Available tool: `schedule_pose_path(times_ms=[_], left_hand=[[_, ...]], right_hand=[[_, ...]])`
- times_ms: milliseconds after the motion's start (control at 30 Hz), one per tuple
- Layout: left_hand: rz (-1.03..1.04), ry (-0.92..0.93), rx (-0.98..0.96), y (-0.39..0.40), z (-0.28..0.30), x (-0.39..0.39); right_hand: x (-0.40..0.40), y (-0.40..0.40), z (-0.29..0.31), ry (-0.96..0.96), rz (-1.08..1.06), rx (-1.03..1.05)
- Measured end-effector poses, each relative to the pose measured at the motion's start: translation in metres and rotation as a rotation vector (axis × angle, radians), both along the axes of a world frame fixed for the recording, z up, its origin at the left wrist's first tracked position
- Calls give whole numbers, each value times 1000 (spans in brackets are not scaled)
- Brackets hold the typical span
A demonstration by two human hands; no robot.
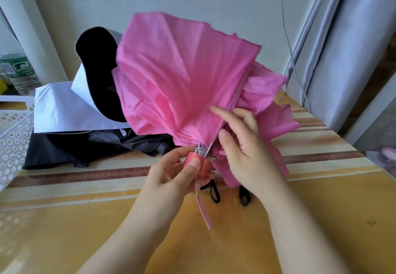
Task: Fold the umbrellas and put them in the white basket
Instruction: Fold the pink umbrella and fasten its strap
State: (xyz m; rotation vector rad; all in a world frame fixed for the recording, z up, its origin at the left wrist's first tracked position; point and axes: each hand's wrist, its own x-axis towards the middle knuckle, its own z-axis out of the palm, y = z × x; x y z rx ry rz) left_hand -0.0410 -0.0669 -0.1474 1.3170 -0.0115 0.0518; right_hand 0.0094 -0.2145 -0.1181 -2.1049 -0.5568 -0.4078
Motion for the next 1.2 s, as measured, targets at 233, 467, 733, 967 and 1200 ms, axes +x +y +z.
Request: schedule_pose_path(times_ms=[233,467,733,967,1200], left_hand=[[-23,19,-272,0,4,0],[-44,-37,-401,0,14,-4],[-85,-66,-283,3,40,-16],[-98,-131,-205,3,45,-44],[-113,-128,2,3,41,-62]], right_hand=[[-28,-8,35,-78,-81,-249],[-33,-18,45,-162,-381,-185],[-35,4,64,-20,-285,-49],[-60,21,81,197,-181,-171],[-57,30,74,322,-99,304]])
